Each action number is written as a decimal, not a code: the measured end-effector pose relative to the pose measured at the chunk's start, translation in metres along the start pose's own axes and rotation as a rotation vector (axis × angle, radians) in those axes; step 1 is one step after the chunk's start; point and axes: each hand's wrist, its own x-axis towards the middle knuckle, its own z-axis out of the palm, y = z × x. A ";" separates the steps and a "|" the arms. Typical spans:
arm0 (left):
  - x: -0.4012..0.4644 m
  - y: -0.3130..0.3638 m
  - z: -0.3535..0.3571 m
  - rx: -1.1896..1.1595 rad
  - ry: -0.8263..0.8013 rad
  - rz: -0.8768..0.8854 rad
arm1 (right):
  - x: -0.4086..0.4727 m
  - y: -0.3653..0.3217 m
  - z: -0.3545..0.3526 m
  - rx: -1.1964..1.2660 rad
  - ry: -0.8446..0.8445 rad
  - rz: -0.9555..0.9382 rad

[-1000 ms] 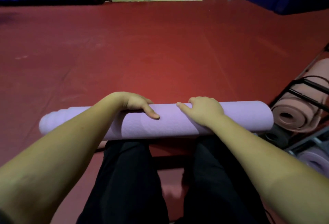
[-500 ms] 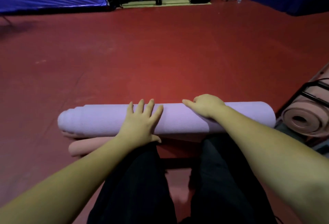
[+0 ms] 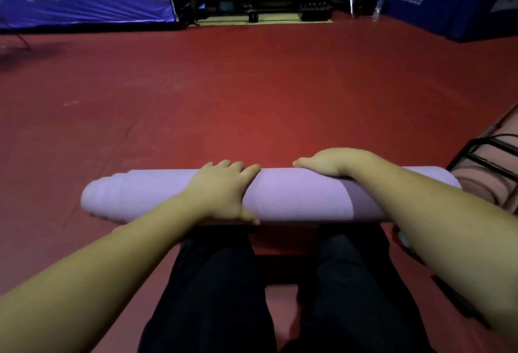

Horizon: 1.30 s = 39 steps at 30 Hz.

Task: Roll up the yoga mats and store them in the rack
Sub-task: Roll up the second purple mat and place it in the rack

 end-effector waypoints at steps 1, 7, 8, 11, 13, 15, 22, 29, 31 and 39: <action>-0.002 0.000 -0.002 -0.032 -0.028 0.007 | -0.001 0.001 -0.001 0.016 -0.042 0.004; 0.007 0.000 0.002 -0.182 -0.204 0.008 | 0.006 0.007 0.017 -0.007 -0.066 0.001; 0.013 -0.001 0.000 -0.227 -0.236 -0.003 | 0.010 0.009 0.017 -0.050 0.033 -0.029; 0.034 -0.014 -0.004 -0.419 -0.392 -0.023 | 0.014 0.011 0.020 -0.129 0.325 -0.125; 0.047 -0.025 -0.004 -0.559 -0.497 -0.025 | 0.008 0.011 0.030 -0.111 0.405 -0.145; 0.060 -0.035 0.001 -0.690 -0.559 -0.037 | 0.002 0.014 0.047 -0.105 0.436 -0.122; 0.087 -0.039 0.000 -0.983 -0.775 -0.130 | 0.005 0.018 0.062 -0.168 0.528 -0.062; 0.063 -0.034 0.007 -0.509 -0.110 -0.016 | 0.025 0.018 0.048 -0.078 0.403 -0.049; 0.042 -0.025 0.027 -0.335 0.195 0.009 | 0.030 0.013 0.042 -0.062 0.331 -0.041; 0.012 0.002 0.053 0.118 0.080 -0.130 | 0.042 -0.002 0.028 -0.047 0.172 -0.029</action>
